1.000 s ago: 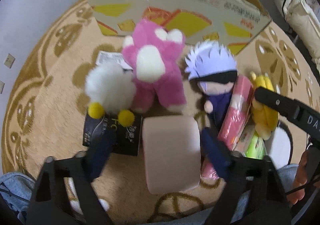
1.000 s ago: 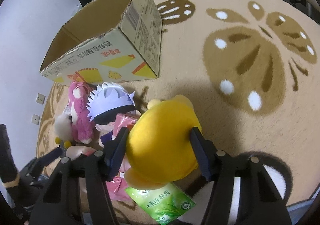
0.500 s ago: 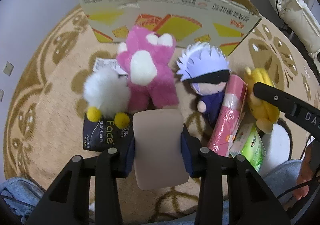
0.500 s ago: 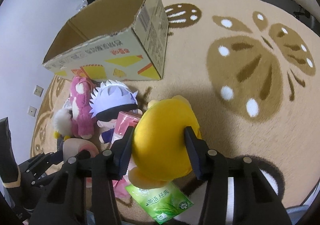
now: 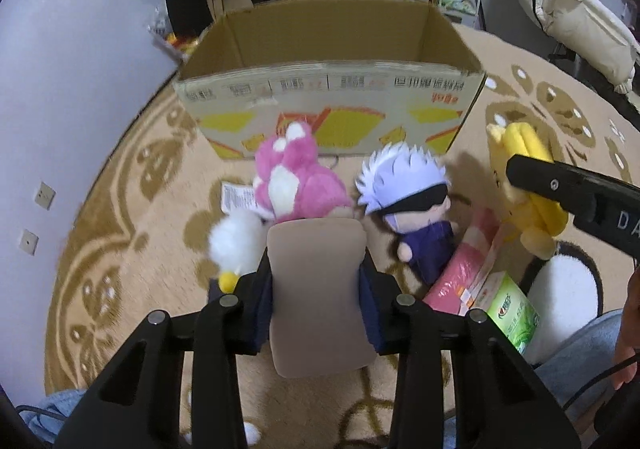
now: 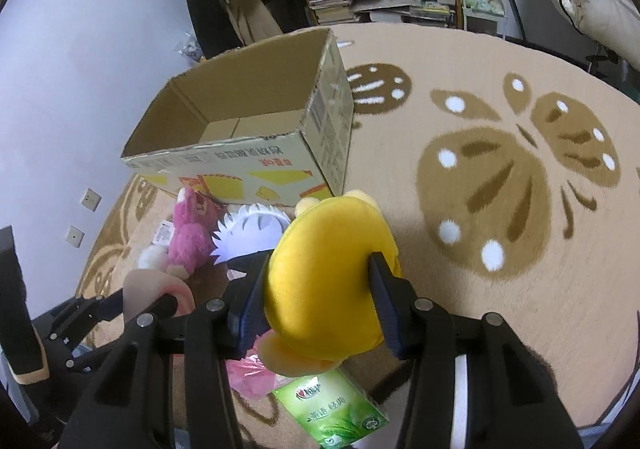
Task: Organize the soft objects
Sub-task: 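Lift both held plushes and carry them over the open cardboard box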
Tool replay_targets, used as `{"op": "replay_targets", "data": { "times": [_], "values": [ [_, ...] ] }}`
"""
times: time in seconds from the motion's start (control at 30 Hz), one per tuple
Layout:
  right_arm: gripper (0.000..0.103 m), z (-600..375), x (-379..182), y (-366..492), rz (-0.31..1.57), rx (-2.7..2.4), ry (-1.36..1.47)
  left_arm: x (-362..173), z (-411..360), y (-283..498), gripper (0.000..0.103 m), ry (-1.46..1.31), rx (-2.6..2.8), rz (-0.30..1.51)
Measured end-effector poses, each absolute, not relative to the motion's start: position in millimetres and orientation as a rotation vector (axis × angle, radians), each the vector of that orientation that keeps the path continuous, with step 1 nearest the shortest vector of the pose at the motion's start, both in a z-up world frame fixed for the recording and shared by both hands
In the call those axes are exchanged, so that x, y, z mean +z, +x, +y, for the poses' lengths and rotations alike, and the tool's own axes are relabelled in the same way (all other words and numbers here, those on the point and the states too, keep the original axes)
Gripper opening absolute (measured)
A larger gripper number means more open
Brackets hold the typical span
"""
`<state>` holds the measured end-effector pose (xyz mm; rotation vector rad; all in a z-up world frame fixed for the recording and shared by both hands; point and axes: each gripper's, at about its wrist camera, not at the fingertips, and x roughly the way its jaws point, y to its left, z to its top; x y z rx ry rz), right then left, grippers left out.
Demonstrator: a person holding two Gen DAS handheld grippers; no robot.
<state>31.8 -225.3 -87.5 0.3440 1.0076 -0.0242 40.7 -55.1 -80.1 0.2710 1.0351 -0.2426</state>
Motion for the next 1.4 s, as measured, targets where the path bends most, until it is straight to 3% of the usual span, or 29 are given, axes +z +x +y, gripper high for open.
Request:
{"op": "replay_targets", "data": {
  "times": [0.73, 1.4],
  "values": [
    [0.052, -218, -49, 25, 0.816, 0.036, 0.306, -20, -31, 56, 0.035, 0.243, -0.145, 0.773],
    [0.052, -195, -15, 71, 0.677, 0.096, 0.171, 27, -43, 124, 0.036, 0.281, -0.146, 0.581]
  ]
}}
